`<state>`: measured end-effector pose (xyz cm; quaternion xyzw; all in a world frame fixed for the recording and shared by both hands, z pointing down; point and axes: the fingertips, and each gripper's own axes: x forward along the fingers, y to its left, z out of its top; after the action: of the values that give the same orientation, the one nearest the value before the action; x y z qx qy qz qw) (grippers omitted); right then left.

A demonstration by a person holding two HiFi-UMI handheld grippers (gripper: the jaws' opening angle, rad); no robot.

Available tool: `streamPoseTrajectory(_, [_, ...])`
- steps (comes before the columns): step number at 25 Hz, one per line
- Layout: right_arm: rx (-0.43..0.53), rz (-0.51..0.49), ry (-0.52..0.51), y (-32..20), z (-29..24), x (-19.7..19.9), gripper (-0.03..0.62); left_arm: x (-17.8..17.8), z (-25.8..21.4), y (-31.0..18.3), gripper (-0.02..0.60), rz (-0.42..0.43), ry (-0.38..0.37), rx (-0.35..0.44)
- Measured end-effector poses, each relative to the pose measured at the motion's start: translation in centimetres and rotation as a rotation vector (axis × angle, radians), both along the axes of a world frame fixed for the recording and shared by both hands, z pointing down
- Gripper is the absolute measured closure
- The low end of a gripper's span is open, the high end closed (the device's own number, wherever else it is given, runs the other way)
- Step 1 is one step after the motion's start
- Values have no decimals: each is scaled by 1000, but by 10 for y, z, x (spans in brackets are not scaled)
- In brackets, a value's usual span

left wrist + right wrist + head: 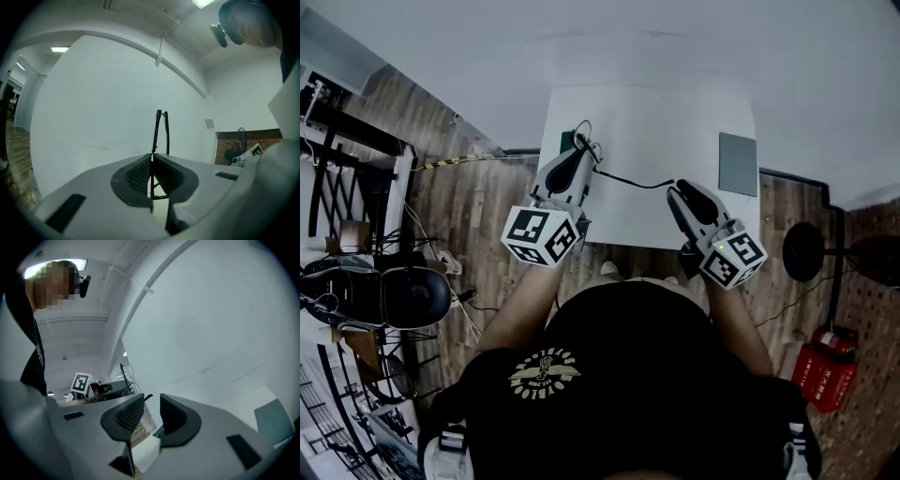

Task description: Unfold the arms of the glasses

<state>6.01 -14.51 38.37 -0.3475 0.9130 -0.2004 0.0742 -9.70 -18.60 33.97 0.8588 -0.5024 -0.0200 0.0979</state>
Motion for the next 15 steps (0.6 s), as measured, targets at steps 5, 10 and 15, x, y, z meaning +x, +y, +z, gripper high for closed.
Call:
streamPoseTrajectory(5, [22, 44, 5, -15, -11, -14, 506, -37, 16, -15, 561, -17, -52, -7])
streamPoseTrajectory(10, [53, 36, 40, -22, -23, -46, 507, -47, 30, -20, 561, 37, -104, -14])
streamPoseTrajectory(15, [91, 27, 57, -25, -40, -69, 507, -28, 45, -20, 561, 139, -173, -30])
